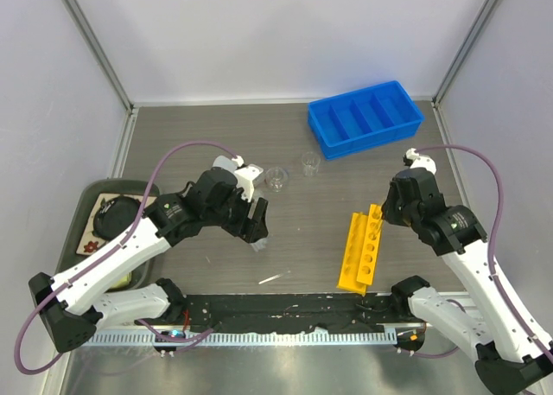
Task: Organize the chemistry lab equipment
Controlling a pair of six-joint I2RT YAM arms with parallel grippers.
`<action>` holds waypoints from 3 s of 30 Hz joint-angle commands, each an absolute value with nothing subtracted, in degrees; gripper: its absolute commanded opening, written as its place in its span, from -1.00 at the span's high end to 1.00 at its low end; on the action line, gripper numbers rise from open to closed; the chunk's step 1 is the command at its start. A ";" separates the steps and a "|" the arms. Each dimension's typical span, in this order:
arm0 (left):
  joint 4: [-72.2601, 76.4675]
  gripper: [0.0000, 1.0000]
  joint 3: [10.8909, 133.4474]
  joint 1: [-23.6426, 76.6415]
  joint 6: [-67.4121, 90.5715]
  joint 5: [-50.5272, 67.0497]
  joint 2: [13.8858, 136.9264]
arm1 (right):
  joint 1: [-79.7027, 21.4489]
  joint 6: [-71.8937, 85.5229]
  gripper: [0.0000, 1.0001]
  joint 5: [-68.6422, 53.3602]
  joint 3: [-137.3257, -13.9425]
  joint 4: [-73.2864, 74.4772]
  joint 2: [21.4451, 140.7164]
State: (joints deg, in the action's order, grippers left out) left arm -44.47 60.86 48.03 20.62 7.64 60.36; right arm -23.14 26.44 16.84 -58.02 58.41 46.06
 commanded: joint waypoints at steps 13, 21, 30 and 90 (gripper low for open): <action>-44.65 -0.43 61.35 47.99 20.21 6.33 59.59 | -33.83 33.04 0.98 25.05 -56.87 53.97 51.58; -45.35 -0.43 61.17 47.99 20.21 6.06 59.15 | -34.54 38.32 0.97 24.61 -51.07 49.13 51.24; -45.26 -0.42 60.73 47.99 20.48 6.15 58.71 | -35.77 40.78 0.98 26.89 -48.69 47.72 50.89; -45.79 -0.43 58.88 47.99 18.54 4.48 56.43 | -56.69 45.88 -0.07 50.97 -49.91 43.67 60.64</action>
State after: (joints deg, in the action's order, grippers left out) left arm -45.47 58.74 48.03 19.05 5.37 57.63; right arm -56.16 44.56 47.55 -46.70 43.59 59.72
